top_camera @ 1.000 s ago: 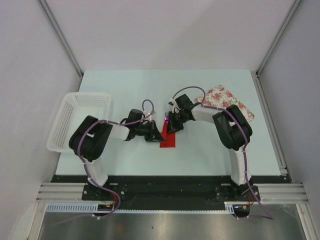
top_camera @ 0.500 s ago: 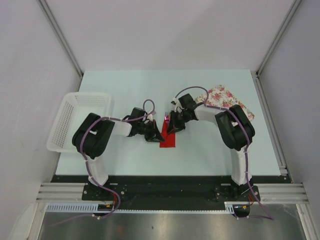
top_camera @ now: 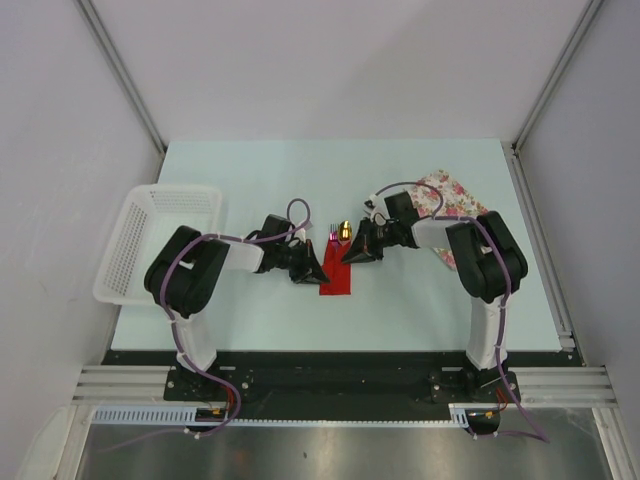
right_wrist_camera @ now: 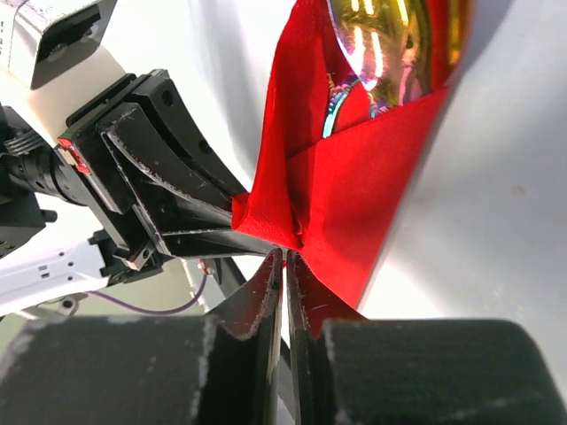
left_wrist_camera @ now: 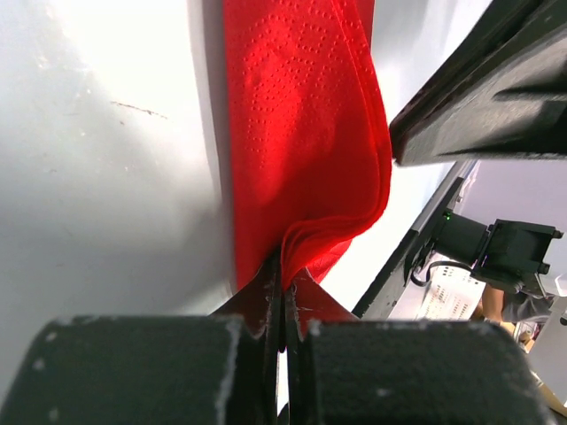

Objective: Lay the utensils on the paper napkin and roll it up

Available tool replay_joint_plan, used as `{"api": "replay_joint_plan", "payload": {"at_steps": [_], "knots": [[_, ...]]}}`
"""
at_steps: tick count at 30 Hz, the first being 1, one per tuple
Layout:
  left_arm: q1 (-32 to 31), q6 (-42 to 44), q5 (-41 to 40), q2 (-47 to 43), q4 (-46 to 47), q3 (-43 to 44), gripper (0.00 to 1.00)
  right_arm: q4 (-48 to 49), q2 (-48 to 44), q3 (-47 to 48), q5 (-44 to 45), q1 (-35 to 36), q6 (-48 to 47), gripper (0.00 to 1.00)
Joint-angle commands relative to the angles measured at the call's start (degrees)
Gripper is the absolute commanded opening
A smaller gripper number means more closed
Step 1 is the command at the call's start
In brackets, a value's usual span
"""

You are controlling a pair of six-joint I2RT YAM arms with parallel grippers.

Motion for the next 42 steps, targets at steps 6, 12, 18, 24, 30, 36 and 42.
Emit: {"api": "replay_joint_plan", "payload": {"at_steps": [6,12,18,24,30,36,42], "knots": [[-0.2,3.2,-4.7,1.2,-1.3,0.4,0.00,8.4,3.8,-0.4,-3.0,0.7,3.1,0.08],[-0.2,2.7,-4.0,1.4,0.1,0.1,0.00,9.4,7.3,-1.0,-2.6,0.9,3.1,0.07],[-0.3,1.1,-1.5,-0.2,3.3,-0.7,0.00,8.7,9.4,-1.2,-1.4,0.8,2.9,0.07],[-1.7,-1.1,0.2,-5.2,3.8,2.0,0.00,6.7,10.1,-0.8,1.2,1.5,2.2,0.05],[-4.4,-1.3,1.2,-4.7,3.2,4.8,0.00,4.9,10.9,-0.6,3.2,1.8,1.5,0.02],[-5.9,-1.5,1.8,1.1,4.9,5.2,0.00,4.0,10.1,-0.4,3.8,1.6,1.1,0.02],[-7.5,0.6,1.7,4.9,5.7,6.5,0.00,3.4,9.2,-0.4,3.3,1.7,0.7,0.03]]}}
